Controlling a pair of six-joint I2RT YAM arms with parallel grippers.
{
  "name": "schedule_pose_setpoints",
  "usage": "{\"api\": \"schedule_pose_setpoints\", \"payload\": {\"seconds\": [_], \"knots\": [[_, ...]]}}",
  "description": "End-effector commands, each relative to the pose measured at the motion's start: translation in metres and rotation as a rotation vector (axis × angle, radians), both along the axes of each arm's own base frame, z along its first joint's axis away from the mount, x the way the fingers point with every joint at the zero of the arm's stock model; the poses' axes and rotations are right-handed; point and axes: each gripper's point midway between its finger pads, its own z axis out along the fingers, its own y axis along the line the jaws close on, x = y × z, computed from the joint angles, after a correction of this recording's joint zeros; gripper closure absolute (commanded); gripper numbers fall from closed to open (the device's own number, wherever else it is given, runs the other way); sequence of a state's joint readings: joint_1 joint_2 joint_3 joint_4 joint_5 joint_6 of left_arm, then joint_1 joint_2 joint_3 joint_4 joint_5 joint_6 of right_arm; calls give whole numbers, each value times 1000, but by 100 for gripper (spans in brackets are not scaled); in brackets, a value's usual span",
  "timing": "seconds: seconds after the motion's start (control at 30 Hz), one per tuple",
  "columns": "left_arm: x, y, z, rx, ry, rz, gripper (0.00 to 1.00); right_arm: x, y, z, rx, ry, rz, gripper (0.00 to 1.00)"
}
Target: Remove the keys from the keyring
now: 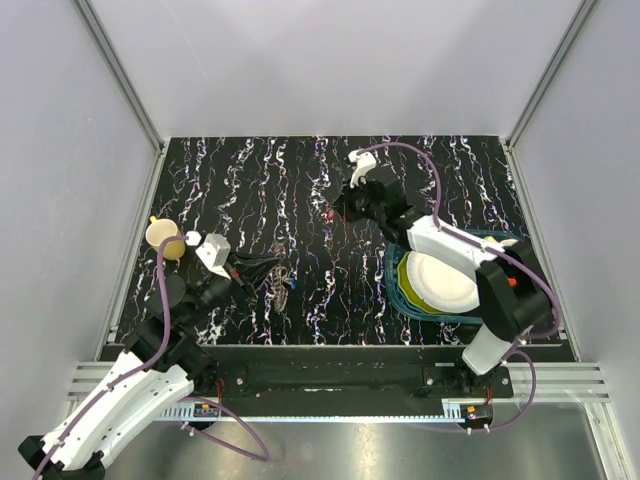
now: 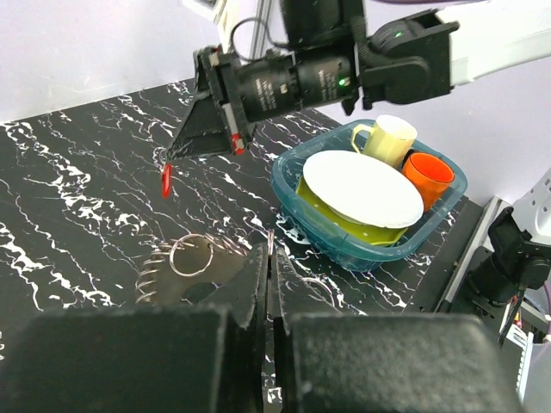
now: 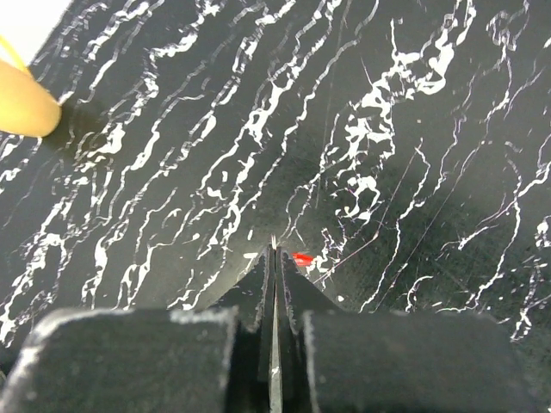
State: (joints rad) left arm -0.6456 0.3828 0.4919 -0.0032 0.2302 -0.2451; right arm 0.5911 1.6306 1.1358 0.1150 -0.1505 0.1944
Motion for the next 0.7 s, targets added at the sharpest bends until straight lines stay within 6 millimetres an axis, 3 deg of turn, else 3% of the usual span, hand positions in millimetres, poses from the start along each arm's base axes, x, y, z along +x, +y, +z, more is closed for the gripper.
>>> {"api": "schedule_pose_setpoints", "payload": {"seconds": [0.0, 0.1, 0.3, 0.53, 0.67], "knots": [[1, 12, 42, -62, -102, 55, 100, 28, 8, 2, 84, 2, -55, 100], [2, 13, 40, -60, -96, 64, 100, 39, 5, -35, 53, 61, -77, 100], [10, 11, 32, -38, -62, 81, 100, 52, 8, -78, 11, 147, -69, 100], [29, 10, 17, -14, 24, 148, 100, 60, -4, -74, -44, 129, -123, 84], [48, 20, -3, 69, 114, 257, 100, 54, -17, -54, -97, 98, -135, 58]]}}
